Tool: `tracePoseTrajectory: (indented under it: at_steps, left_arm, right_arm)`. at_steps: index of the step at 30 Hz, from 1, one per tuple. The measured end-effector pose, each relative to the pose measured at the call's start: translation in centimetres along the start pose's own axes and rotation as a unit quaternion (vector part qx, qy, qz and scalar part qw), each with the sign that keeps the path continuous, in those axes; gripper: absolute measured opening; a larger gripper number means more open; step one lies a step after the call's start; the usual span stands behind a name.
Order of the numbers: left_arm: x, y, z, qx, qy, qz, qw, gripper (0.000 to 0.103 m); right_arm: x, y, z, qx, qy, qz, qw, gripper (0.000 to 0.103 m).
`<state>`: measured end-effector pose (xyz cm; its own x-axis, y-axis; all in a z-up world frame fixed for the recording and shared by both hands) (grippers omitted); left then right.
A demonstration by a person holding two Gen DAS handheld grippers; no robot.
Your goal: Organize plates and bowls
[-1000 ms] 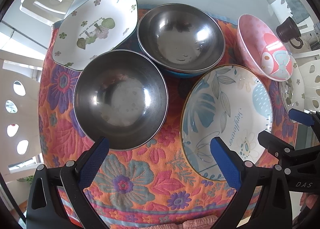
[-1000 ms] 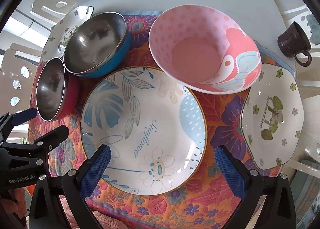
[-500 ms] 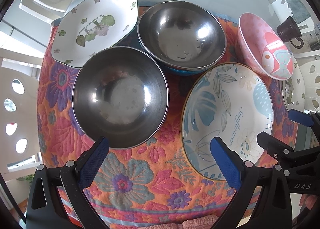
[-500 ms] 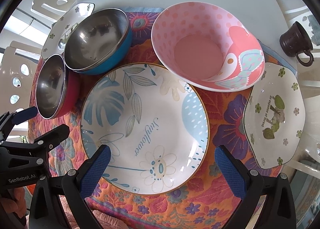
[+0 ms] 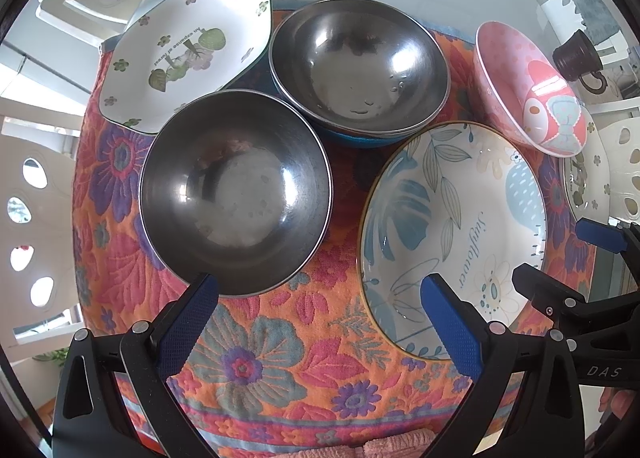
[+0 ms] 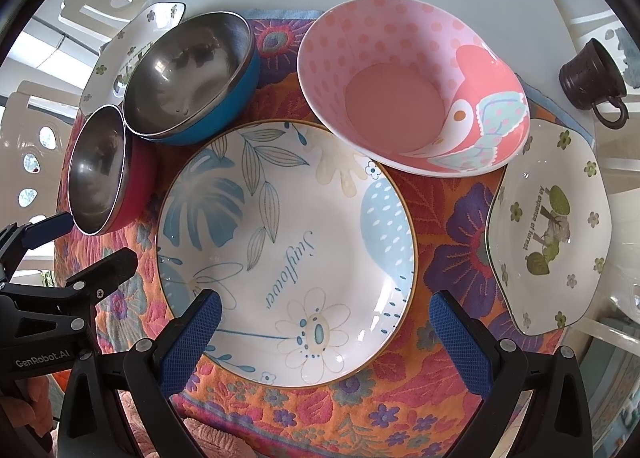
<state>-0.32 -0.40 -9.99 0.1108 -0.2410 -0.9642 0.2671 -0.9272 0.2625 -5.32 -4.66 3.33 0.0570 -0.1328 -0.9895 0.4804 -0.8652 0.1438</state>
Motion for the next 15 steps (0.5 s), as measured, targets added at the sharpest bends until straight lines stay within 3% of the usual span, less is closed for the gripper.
tracePoseTrajectory:
  at_steps: [15]
  left_arm:
    - [1.4,1.2,0.7,0.008,-0.008,-0.004,0.9999,0.101]
  right_arm:
    - [2.0,0.6,0.8,0.0,-0.02,-0.003,1.0,0.103]
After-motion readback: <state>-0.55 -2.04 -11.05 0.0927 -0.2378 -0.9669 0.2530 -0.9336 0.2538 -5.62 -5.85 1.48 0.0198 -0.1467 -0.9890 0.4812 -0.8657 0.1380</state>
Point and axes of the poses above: each gripper's, at about its wrist camera, not at the fingertips, and x roughly the way its jaws point, y to its right, z to its underside, the point moved 9 cm from there along x, roughly the way its jaws point, and after that the axes turned 14 degrees about z, right-handed, at the moved point
